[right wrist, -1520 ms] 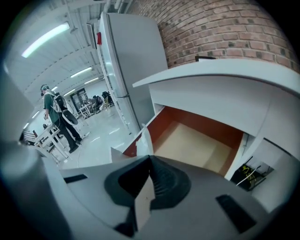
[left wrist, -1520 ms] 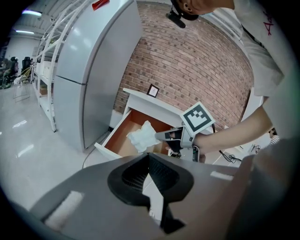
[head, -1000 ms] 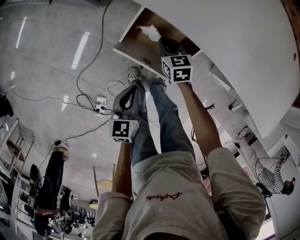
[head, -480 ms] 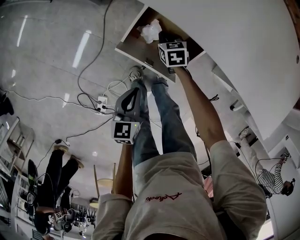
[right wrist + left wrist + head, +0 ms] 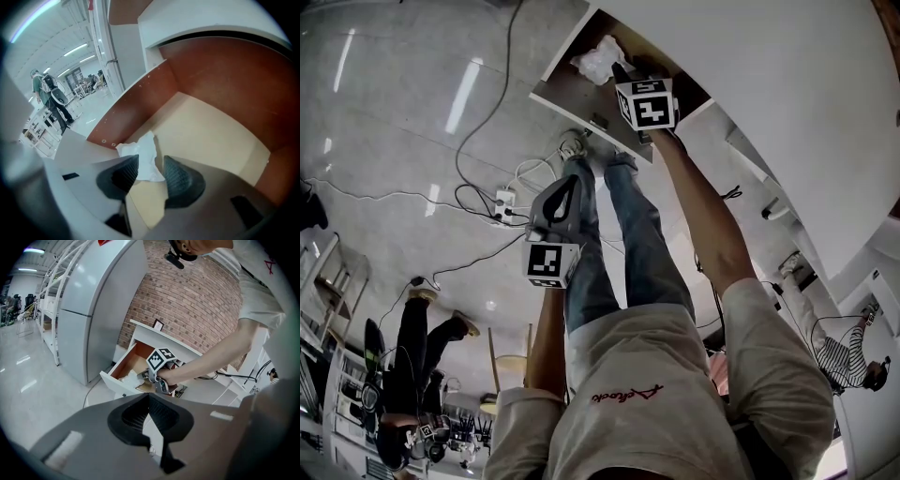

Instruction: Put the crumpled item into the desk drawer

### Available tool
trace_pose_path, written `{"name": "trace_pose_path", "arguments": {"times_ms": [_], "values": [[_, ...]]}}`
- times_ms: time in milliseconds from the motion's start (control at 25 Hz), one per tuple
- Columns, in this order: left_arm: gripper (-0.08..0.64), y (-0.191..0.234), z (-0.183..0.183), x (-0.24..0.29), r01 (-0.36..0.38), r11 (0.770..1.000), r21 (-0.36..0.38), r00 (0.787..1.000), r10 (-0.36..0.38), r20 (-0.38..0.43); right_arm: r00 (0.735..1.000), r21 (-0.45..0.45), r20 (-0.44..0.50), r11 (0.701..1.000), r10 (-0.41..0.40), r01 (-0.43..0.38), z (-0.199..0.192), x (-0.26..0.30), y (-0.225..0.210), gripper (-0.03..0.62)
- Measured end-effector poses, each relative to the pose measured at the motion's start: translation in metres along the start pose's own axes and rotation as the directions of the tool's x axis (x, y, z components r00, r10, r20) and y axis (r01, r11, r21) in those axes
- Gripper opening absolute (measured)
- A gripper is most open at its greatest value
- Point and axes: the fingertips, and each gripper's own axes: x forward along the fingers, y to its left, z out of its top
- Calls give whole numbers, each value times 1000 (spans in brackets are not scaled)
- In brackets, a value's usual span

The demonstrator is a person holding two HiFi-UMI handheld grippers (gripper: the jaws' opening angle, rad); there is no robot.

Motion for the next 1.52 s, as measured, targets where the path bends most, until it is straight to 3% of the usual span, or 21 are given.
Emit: {"name": "trace_pose_path", "arguments": {"times_ms": [480,800,1200,1520], "values": [[9,-7,0,2,15,1000,13,1000,-15,-2,983,-23,185,1000,9,-5,28,-51,12,136],[9,-19,-1,4,38,999,24,999,-38,-1,951,6,309,1000,2,-5,27,-101,27,44],[9,-26,5,8,37,999,36,999,-37,3,947,50,320,998,20,-38,-12,-149,46,12],[9,-36,27,9,47,996,79,999,-48,15,944,22,330,1000,-8,0,-35,-197,49,12]]}}
